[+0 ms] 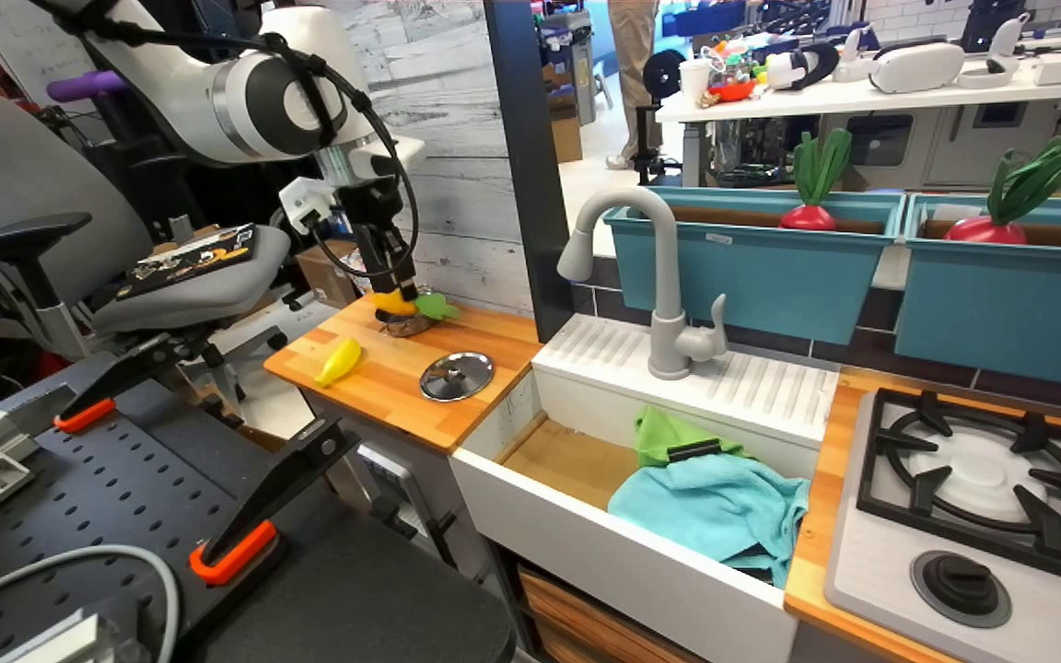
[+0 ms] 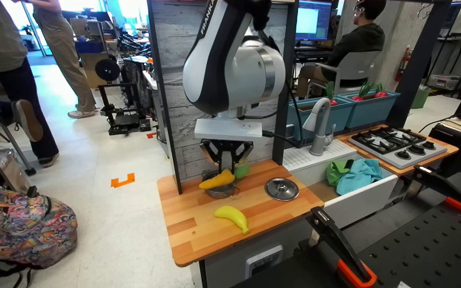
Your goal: Pick up the carrot plush toy and put it in the pot
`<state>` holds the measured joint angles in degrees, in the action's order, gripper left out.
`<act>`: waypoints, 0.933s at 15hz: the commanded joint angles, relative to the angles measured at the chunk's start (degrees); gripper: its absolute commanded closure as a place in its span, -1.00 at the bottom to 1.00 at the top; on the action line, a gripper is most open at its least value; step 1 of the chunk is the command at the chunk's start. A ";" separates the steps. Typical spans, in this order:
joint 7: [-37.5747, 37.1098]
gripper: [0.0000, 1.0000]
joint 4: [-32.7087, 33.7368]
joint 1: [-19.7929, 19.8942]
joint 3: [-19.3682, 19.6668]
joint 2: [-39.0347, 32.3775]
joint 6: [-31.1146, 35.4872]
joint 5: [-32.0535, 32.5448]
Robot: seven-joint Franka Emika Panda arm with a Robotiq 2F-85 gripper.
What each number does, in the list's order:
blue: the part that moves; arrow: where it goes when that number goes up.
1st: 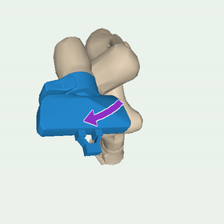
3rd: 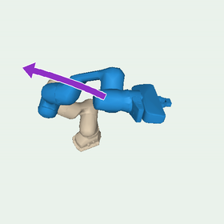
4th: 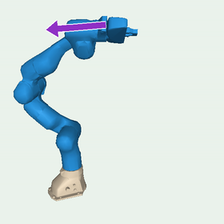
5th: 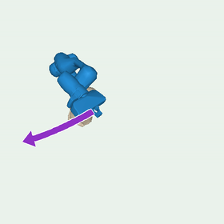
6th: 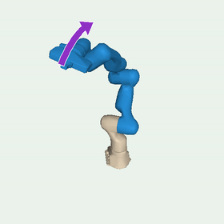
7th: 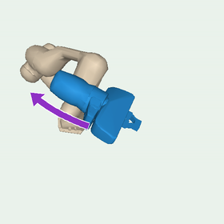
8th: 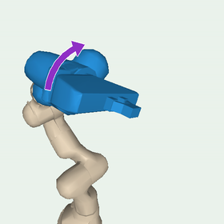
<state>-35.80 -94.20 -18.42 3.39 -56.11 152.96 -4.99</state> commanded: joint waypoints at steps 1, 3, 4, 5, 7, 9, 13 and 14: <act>-0.37 -0.29 2.83 -0.73 0.62 -1.36 -2.17 -0.23; -0.32 -0.59 2.83 -0.70 0.53 -1.17 -2.18 -0.27; -0.24 -0.72 2.60 -0.72 0.45 -0.88 -1.95 -0.27; -0.15 -0.86 2.24 -0.73 0.35 -0.55 -1.67 -0.30; 0.01 -1.00 0.77 -1.02 0.19 0.80 -1.03 -0.25; 0.39 -1.00 -2.36 -1.59 -0.20 3.49 -0.19 -0.16; 2.99 -1.00 -10.96 -2.83 -1.67 11.06 -1.08 0.64; 3.87 -1.00 -13.41 -3.12 -2.17 13.23 -1.48 0.81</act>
<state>-34.39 -98.87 -20.80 2.24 -50.71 152.54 -4.83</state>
